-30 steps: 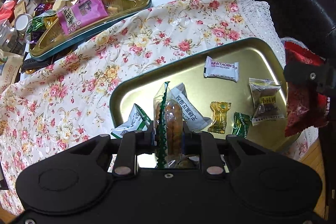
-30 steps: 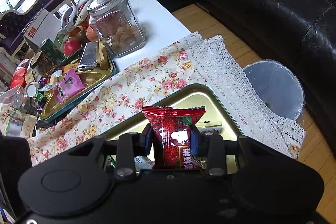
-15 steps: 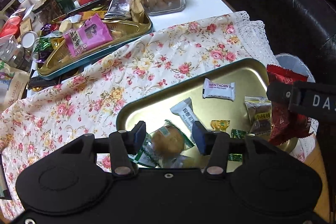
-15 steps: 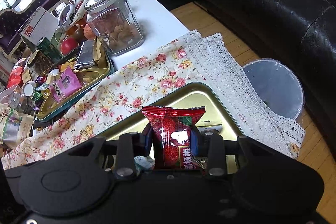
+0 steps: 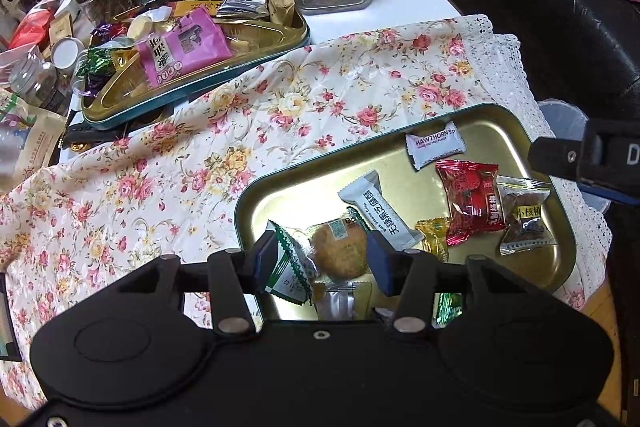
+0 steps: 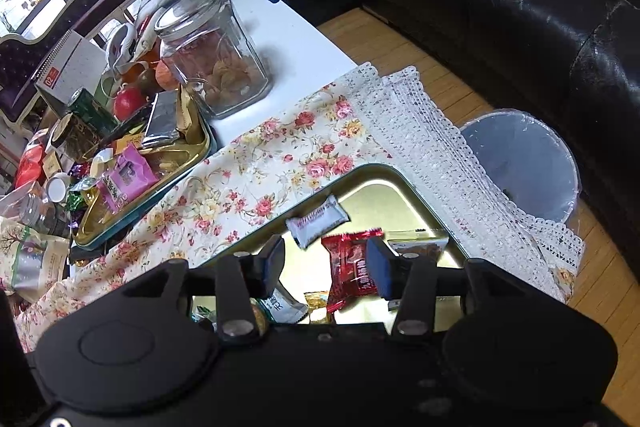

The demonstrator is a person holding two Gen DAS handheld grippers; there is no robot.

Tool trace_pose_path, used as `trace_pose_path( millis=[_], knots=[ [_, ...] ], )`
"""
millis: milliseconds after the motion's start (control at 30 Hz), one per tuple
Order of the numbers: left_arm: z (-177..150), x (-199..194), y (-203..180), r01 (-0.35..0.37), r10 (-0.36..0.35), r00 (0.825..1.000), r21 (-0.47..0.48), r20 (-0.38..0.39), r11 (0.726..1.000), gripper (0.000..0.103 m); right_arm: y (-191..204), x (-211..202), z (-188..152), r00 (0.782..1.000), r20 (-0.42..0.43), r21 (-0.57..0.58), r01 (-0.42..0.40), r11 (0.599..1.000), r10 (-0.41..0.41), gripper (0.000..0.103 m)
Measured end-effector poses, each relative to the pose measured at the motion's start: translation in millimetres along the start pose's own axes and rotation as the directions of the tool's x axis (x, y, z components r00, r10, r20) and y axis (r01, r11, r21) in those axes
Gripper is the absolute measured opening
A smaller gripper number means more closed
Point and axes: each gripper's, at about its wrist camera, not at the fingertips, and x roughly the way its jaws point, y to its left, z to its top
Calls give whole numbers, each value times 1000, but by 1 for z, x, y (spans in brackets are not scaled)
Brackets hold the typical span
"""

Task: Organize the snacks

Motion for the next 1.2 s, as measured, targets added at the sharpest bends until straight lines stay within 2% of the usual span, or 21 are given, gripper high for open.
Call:
trace_pose_path(
  millis=[1200],
  knots=[
    [3,-4,13,-7,6,1000,-57,-24,998,56,15,16,-10,997,-61,-123,39,992,-47,48]
  ],
)
